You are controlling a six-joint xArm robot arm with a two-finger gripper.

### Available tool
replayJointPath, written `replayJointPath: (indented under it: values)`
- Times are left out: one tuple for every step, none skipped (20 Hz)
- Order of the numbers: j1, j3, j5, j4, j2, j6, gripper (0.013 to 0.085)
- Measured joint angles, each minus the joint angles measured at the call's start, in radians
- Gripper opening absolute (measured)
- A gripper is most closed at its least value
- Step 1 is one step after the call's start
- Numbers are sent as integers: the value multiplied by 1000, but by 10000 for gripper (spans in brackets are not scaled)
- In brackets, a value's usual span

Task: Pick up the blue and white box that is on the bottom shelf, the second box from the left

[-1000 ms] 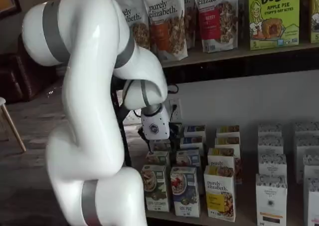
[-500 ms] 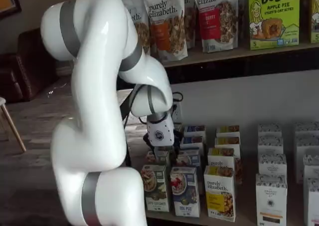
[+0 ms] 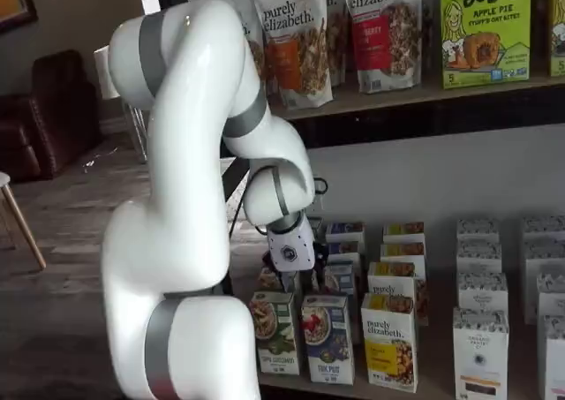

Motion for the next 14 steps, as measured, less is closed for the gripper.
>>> replayJointPath:
  values:
    - [-2,-8,-8,-14,12,12,850]
    - [-4,-16,-15,-27,25,23,850]
    - [-6,-23,-25,-36,36,30,850]
    - [-8,-30,-34,-43,46,36,850]
    - [-11,-39,-45,-52,60,42,850]
    - [-13,-51,-53,-60,75,49,850]
    - [-16,-60,-67,-52,89,39,850]
    - [-18,-71,-74,-46,103,31,850]
    - [-19,-79,-78,-41,112,26,850]
    - [-20,-90,-81,-41,123,25,850]
    - [-20,-100,-85,-40,134,22,850]
    - [-21,-111,-89,-34,147,17,850]
    - [-21,-119,-93,-28,156,11,850]
    - [-20,-129,-95,-22,168,6,850]
